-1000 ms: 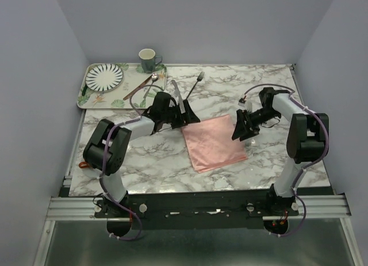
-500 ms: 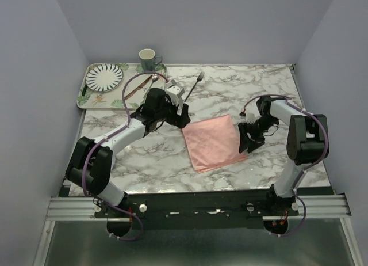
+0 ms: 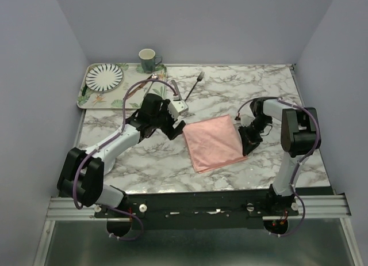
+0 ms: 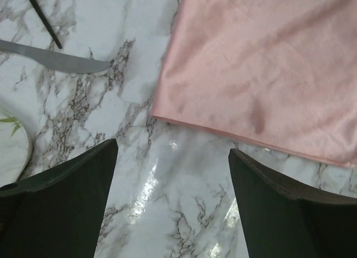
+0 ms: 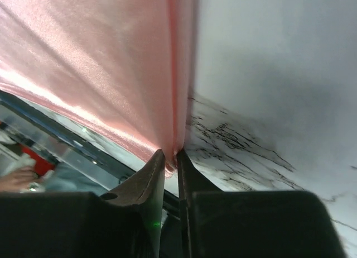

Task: Fold the napkin into a case and place the utensils inside
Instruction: Smooth out the square-folded napkin at the center of the board.

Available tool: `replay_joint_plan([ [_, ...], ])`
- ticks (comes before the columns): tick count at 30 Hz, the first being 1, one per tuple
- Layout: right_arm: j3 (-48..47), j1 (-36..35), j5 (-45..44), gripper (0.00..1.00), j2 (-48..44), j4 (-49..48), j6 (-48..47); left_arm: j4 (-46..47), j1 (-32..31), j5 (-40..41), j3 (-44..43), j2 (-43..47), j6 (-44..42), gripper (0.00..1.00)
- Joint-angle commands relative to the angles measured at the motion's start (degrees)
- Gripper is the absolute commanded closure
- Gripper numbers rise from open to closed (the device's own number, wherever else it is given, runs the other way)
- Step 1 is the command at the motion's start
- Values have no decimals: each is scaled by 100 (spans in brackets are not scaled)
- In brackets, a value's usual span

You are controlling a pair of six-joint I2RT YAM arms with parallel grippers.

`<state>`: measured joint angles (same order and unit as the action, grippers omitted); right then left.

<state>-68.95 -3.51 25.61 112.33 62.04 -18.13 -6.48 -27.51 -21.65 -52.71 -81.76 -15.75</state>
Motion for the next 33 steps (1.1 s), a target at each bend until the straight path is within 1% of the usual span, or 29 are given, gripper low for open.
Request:
replay_joint_plan([
  [1,-364,-658,-548,82,280,-289,-691,-1047,-18,-1130,278,397,-1719,10],
  [2,-452,-738,-574,83,315,-280,-727,-1240,-18,-1314,383,458,-2060,11],
  [3,-627,-817,-679,84,385,-237,-762,-1581,-18,-1585,445,572,-2656,17],
  [5,-769,-941,-697,84,438,-210,-859,-1812,-44,-1877,655,704,-3187,22],
  [6,-830,-950,-732,84,447,-184,-876,-1952,-88,-2096,717,801,-3372,30],
  [7,-840,-967,-750,85,473,-157,-929,-1988,-158,-2115,779,836,-3721,33],
  [8,-831,-976,-759,85,474,-140,-955,-1989,-280,-2098,884,854,-3821,37],
  [9,-805,-985,-750,85,474,-140,-973,-1971,-508,-2072,929,854,-3917,43],
  [11,-673,-1020,-759,85,395,-192,-1078,-1962,-764,-2001,1016,802,-4164,48],
  [12,-629,-1038,-794,85,360,-218,-1096,-1806,-1009,-1958,1043,775,-4173,52],
  [16,-558,-1091,-847,85,324,-245,-1149,-1313,-1458,-1808,1175,635,-4182,55],
  [18,-497,-1082,-855,85,307,-263,-1166,-1050,-1556,-1711,1236,565,-4235,57],
  [21,-435,-1082,-812,85,280,-254,-1158,-1004,-1714,-1571,1149,276,-4401,59],
  [26,-391,-1091,-794,85,245,-263,-1166,-864,-1986,-1325,1079,20,-4648,57],
  [33,-444,-1082,-733,86,263,-237,-1166,-556,-2145,-1114,965,-306,-4718,55],
])
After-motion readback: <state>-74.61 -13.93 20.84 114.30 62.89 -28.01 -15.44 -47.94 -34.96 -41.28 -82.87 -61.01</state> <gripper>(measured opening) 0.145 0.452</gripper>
